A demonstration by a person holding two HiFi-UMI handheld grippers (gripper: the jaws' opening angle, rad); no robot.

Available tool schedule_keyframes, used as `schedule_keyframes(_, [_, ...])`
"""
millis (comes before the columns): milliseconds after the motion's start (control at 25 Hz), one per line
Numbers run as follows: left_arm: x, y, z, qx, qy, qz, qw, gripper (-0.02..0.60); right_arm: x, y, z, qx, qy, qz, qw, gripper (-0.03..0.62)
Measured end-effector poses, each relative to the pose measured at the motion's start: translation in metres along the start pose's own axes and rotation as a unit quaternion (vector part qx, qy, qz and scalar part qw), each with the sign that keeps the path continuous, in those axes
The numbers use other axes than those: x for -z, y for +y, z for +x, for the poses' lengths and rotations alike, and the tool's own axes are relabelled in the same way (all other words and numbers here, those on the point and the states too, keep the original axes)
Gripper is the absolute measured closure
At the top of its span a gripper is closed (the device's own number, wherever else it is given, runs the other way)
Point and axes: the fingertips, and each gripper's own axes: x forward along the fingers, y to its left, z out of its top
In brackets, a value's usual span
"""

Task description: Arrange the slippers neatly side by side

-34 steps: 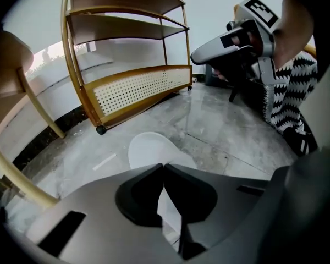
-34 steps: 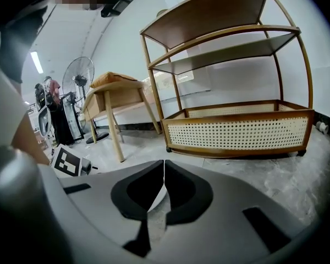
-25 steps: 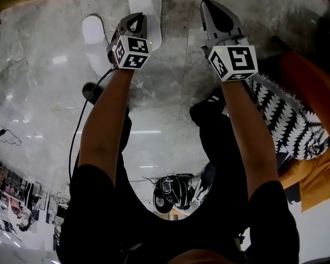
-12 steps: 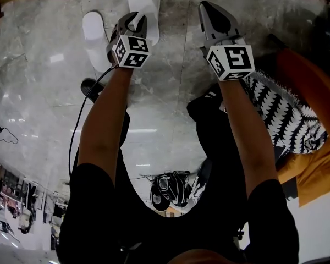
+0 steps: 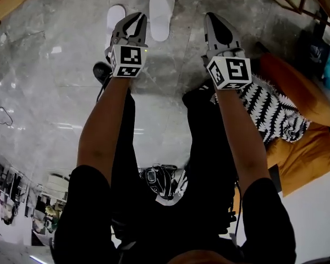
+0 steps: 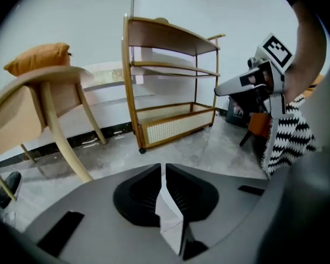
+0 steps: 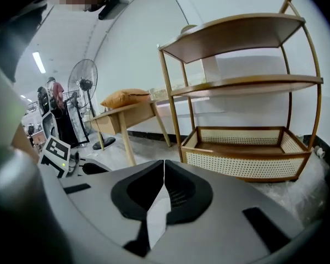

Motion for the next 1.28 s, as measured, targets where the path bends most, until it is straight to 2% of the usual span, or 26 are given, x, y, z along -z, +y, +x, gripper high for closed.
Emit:
schedule_keyframes(200, [-0.072,0.027,-0.075,-0.008,-0.068,-0.056,0.996,0.559,-0.061,0.033,-0.033,0.01,-0.015,0.025,1.0,0.563])
schedule_keyframes(360, [-0.123,0.049,-0.13,-0.016,-0.125,-0.097,0.9872,0.566,-0.101,0.06,-0.05,0.012,-0.029,0.034,0.999,0.562])
schedule_keyframes(560, [-0.148,0.058,-0.163,-0.005,-0.148,-0.1,0.9839,0.566,-0.112,0.097,-0.052,0.007,-0.018,0.041,0.999,0.562])
schedule_keyframes(800, [-0.135,0.084,-0.166,-0.02,-0.15,-0.105,0.9828,0.565,-0.107,0.113,-0.023,-0.023,-0.013,0.034,0.999,0.563])
schedule_keyframes(1040, [-0.087,0.12,-0.171,-0.045,-0.126,-0.111,0.9849,0.565,-0.07,0.143,0.018,-0.082,0.026,-0.007,0.996,0.562])
schedule_keyframes(1160, [-0.055,0.135,-0.177,-0.051,-0.115,-0.116,0.9853,0.565,-0.035,0.173,0.041,-0.133,0.069,-0.024,0.989,0.562])
schedule_keyframes(1280, [-0.018,0.151,-0.179,-0.059,-0.101,-0.122,0.9856,0.565,0.008,0.21,0.069,-0.195,0.117,-0.047,0.973,0.56])
